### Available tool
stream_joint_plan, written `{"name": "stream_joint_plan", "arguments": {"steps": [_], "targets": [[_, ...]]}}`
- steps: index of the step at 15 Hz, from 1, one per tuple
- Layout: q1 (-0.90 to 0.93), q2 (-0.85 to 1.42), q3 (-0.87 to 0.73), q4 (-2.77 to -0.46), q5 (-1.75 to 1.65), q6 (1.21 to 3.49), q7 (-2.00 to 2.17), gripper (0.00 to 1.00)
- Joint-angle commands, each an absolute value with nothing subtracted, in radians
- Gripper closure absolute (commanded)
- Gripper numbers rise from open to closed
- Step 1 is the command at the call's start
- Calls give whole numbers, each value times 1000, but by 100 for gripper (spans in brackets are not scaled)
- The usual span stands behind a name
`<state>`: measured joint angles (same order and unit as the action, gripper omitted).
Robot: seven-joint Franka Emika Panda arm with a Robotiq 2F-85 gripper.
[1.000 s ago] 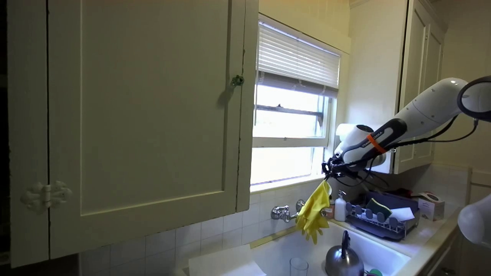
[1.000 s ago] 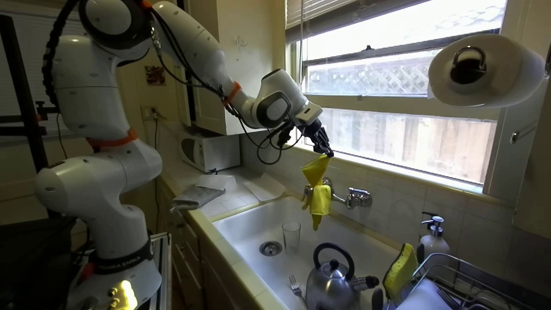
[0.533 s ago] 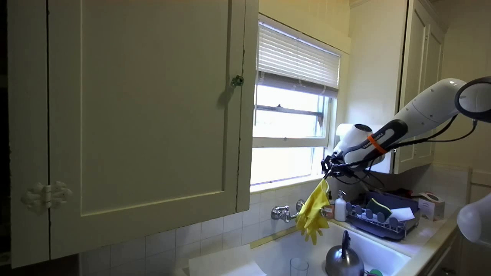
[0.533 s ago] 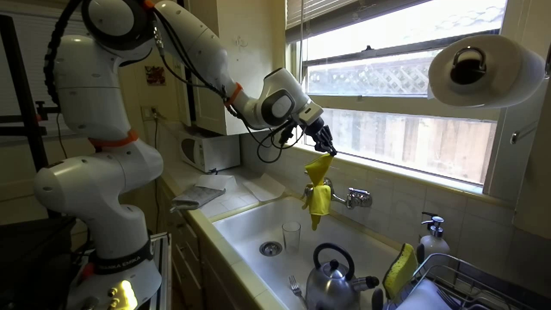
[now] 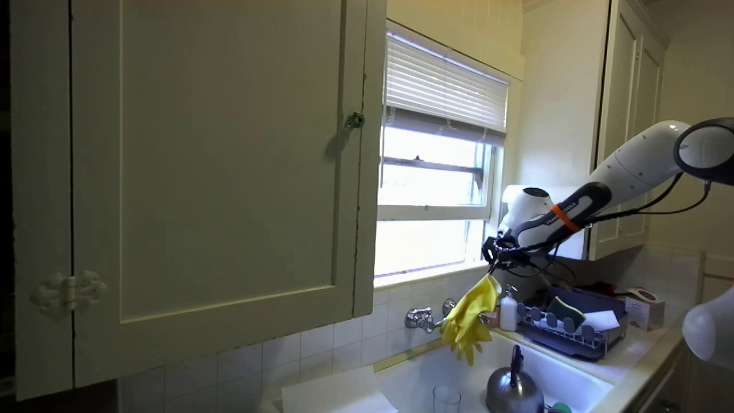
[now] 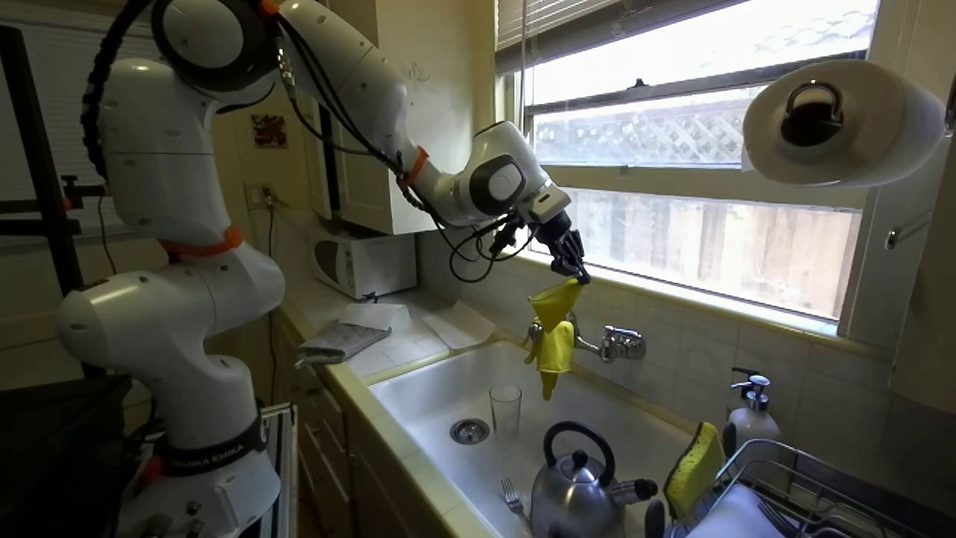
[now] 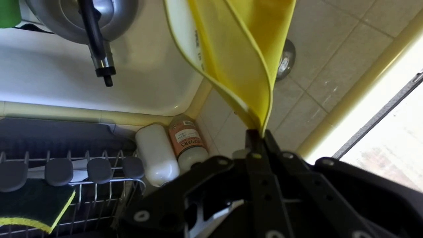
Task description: Put the glove on the faucet
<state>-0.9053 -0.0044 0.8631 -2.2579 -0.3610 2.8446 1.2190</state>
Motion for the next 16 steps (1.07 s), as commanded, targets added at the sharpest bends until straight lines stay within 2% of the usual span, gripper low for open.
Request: {"name": "stream_joint_plan", "arguments": {"steps": [1, 7, 15, 16], "targets": [[-890, 75, 877, -2217, -283, 2867, 1147, 99], [-880, 239, 865, -2103, -242, 2751, 1138, 99], [-694, 349, 629, -1985, -510, 2701, 1406, 99], [-674, 359, 613, -1972, -528, 2692, 1419, 72]]}}
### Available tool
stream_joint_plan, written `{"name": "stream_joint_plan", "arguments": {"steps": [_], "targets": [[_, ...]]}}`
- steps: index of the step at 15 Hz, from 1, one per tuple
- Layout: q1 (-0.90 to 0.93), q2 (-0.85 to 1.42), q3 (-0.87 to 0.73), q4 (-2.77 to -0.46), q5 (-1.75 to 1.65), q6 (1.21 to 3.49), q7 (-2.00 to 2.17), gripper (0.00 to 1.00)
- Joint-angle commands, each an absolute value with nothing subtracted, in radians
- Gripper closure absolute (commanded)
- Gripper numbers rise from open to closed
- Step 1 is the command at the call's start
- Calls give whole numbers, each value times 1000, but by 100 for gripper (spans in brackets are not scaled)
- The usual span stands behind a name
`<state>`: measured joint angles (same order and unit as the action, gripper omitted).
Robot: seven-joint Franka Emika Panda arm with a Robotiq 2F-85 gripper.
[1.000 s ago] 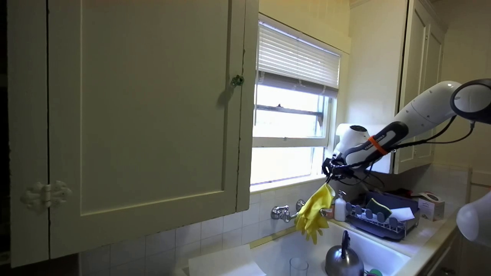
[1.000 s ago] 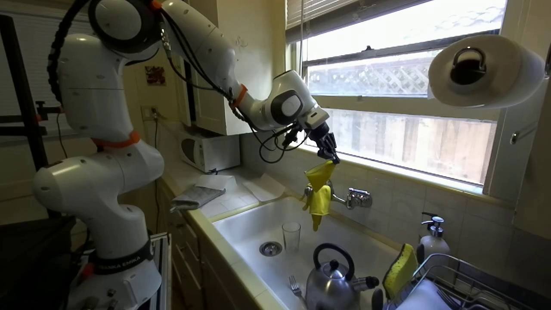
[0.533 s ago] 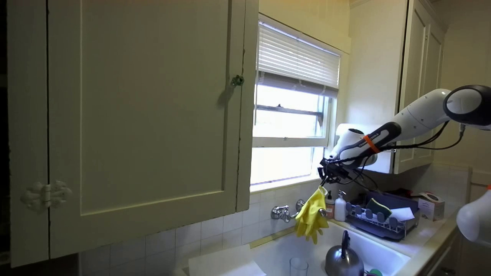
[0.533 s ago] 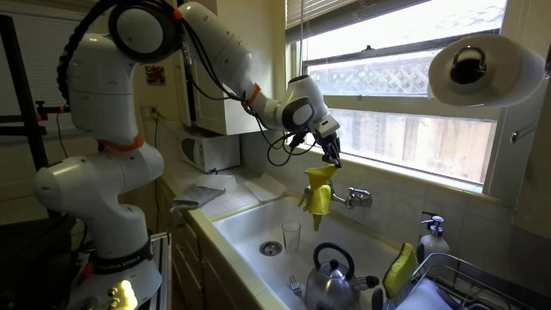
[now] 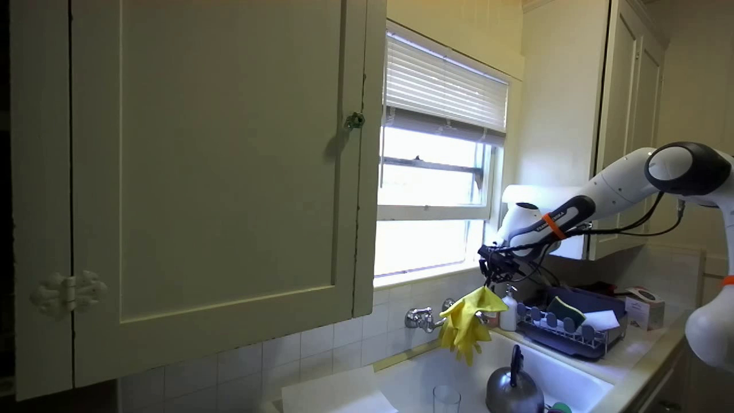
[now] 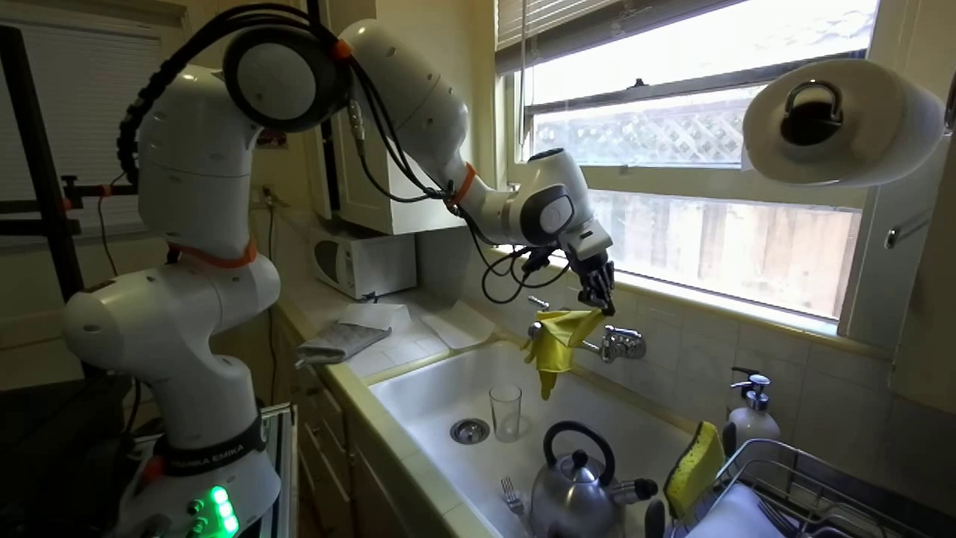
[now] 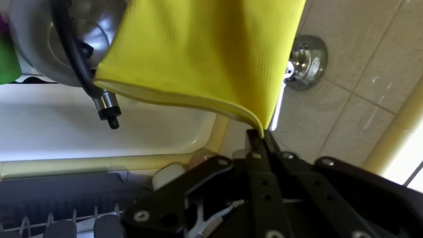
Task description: Put the glove on the faucet
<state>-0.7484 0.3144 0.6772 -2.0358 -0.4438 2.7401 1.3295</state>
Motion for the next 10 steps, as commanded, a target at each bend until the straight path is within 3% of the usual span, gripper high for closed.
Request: {"name": "stream_joint_plan", "arguments": {"steps": [1, 5, 6, 10], "targets": [[-654, 369, 595, -1959, -544, 2686, 1437, 71], [-599, 374, 558, -1929, -568, 2610, 1463, 42], [-432, 315, 380, -1945, -436, 2617, 1384, 34], [-216, 192, 149, -2010, -316, 2614, 1286, 5]]}}
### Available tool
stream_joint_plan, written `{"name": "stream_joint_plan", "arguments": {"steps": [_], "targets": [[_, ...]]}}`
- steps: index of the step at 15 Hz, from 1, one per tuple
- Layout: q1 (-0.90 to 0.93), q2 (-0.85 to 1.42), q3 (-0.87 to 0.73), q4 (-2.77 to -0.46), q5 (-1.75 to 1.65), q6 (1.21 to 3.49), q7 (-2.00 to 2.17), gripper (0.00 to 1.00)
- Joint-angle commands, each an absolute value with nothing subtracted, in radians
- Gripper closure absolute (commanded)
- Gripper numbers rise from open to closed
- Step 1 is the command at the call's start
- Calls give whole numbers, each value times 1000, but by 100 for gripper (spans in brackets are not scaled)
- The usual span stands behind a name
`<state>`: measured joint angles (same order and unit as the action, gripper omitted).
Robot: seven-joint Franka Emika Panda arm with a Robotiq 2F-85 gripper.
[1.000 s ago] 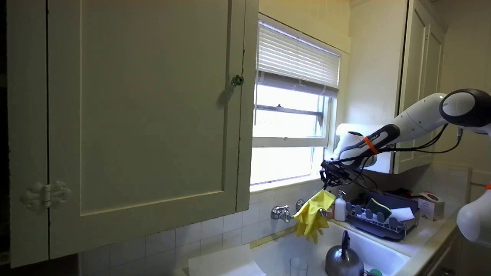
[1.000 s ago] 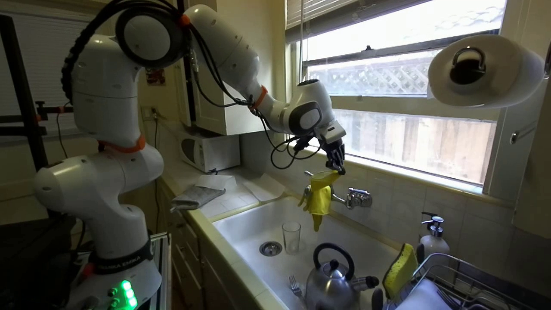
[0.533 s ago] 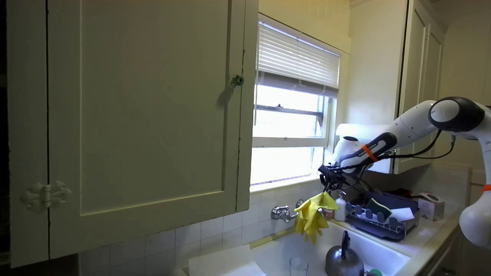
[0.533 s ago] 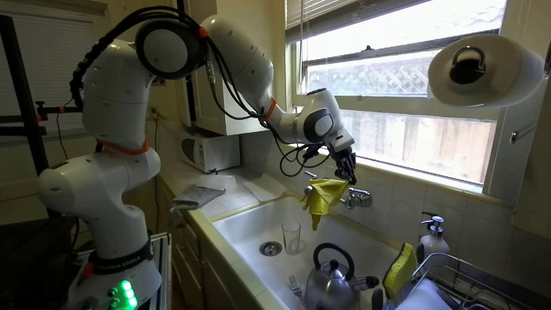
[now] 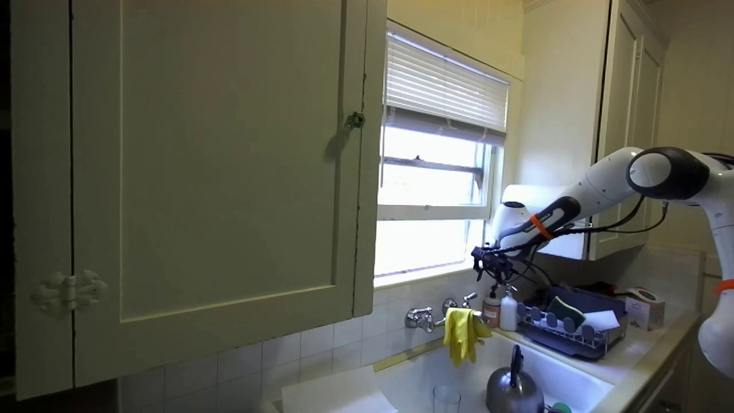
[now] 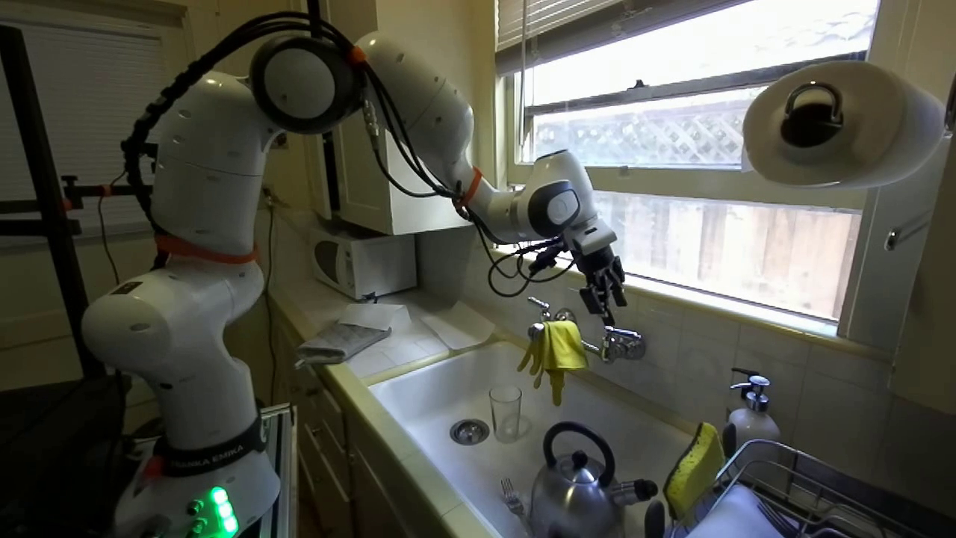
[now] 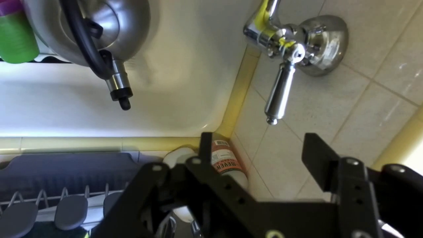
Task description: Put the glove on the faucet
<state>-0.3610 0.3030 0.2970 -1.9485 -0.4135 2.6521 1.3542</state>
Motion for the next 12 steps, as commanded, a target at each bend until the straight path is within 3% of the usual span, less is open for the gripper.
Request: {"name": "stream_joint_plan", "arguments": {"steps": [1, 7, 12], "targets": [[-183, 159, 118, -2027, -275, 2598, 1247, 0], [-97, -62, 29, -2112, -63, 2402, 1096, 0], [-116, -248, -10, -2239, -244, 2393, 889, 0]]}}
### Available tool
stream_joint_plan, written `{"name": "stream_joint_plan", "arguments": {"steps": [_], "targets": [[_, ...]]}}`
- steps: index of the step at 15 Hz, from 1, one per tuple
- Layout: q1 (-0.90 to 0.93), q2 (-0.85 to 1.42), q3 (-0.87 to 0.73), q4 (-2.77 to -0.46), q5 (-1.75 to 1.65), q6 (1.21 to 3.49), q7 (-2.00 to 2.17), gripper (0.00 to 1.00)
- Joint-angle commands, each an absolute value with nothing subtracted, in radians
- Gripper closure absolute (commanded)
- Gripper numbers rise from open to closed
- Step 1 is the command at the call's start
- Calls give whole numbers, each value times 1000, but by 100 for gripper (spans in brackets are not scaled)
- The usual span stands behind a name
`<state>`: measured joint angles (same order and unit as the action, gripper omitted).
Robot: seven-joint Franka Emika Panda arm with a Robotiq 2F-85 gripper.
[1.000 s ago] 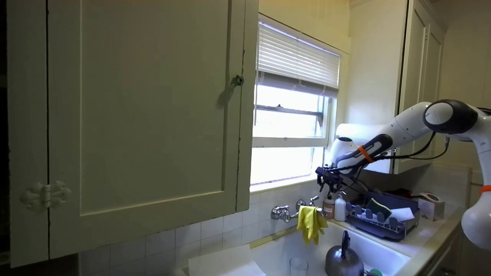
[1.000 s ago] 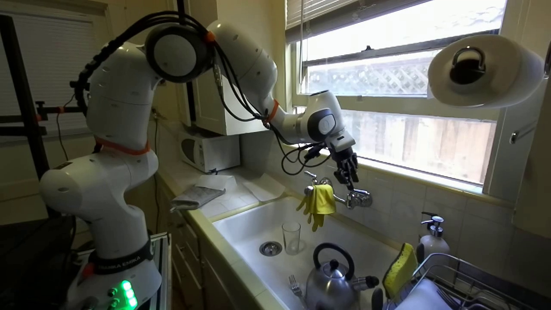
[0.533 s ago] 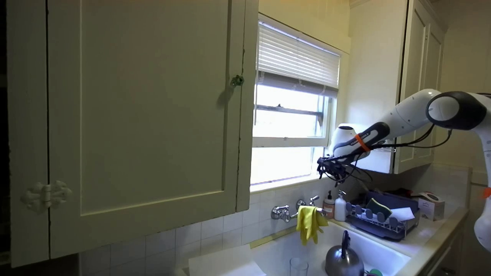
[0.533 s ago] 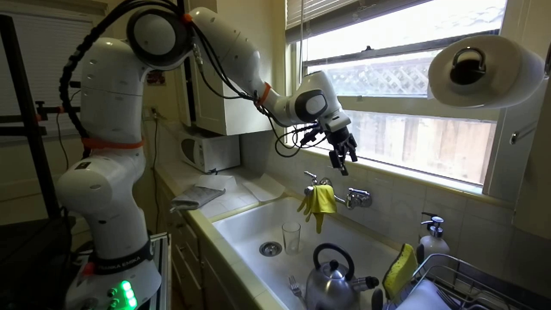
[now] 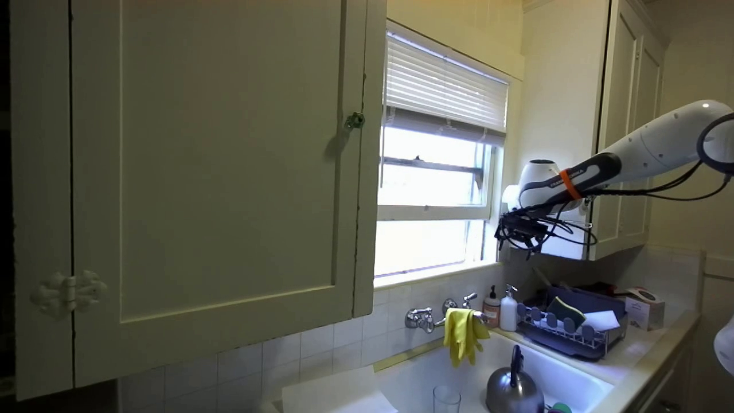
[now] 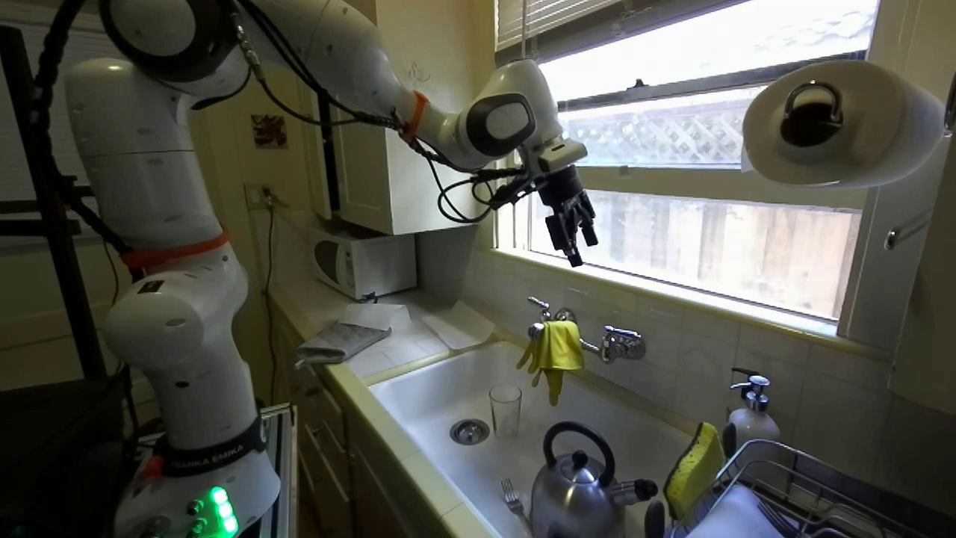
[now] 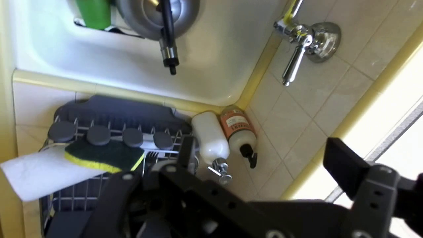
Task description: Put the glove on the faucet
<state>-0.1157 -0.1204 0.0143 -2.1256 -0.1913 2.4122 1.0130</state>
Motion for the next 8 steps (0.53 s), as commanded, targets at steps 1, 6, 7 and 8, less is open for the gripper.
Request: {"name": "stream_joint_plan", "arguments": {"steps": [1, 6, 7, 8], "targets": [[-118, -281, -15, -2264, -245, 2389, 824, 0], [-101, -407, -20, -2340, -161, 2279, 512, 0], [-130, -415, 12, -2341, -193, 2265, 580, 0], [-138, -363, 9, -2303, -181, 2306, 579, 0]]}}
